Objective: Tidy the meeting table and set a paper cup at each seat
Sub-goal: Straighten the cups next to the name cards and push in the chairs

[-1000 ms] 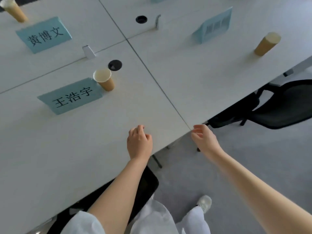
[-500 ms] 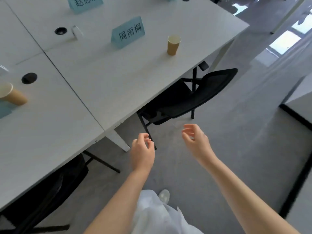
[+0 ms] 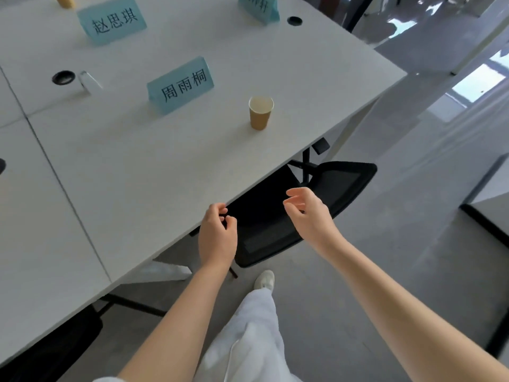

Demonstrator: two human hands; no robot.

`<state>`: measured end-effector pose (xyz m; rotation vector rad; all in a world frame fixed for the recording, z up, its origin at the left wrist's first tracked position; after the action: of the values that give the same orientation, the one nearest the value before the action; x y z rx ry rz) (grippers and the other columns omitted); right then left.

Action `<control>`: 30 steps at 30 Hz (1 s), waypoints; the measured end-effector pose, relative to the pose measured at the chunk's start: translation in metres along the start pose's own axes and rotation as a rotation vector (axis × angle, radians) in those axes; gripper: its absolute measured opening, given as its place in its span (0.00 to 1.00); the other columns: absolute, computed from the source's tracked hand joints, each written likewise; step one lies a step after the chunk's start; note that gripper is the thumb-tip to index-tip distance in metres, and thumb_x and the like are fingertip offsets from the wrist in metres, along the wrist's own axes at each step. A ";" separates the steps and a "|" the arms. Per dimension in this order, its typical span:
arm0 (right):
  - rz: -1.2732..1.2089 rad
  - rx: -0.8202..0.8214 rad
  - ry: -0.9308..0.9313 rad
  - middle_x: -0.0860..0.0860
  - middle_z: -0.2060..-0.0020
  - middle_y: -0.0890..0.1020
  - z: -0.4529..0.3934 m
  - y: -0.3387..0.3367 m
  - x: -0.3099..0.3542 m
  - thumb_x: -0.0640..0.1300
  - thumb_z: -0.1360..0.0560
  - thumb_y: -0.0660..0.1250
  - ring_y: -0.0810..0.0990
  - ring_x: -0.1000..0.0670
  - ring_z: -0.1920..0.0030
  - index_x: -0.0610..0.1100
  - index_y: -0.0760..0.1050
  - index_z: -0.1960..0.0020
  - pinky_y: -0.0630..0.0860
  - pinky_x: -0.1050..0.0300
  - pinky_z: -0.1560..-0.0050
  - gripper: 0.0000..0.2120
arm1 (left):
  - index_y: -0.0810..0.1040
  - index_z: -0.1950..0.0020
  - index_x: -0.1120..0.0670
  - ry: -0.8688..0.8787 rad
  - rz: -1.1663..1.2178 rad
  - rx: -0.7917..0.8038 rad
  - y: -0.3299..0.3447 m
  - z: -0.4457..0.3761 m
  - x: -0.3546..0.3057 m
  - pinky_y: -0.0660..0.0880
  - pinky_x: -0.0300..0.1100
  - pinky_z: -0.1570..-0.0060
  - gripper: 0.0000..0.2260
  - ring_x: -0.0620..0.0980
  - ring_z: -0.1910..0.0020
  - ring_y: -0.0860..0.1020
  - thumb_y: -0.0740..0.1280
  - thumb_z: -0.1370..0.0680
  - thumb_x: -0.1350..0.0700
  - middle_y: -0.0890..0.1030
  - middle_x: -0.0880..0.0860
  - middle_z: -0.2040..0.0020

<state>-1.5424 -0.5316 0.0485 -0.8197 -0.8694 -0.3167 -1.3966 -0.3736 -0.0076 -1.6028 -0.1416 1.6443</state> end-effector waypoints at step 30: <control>0.297 0.579 -0.330 0.47 0.31 0.66 -0.371 0.011 0.059 0.48 0.34 0.79 0.68 0.47 0.31 0.48 0.52 0.24 0.66 0.47 0.31 0.48 | 0.44 0.19 0.50 -0.365 -0.421 -0.013 0.146 -0.215 -0.041 0.42 0.56 0.24 0.30 0.57 0.21 0.37 0.55 0.18 0.47 0.41 0.49 0.19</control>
<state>-1.2952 -0.7976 -0.0494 -0.4496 -1.0589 0.3337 -1.2813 -0.5907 -0.1011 -1.1653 -0.6343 1.5780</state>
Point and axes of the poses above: each hand's wrist, its own z-axis away from the middle knuckle, its own y-axis out of the palm, x = y × z, the point moved 7 cm from there along -z, towards the middle knuckle
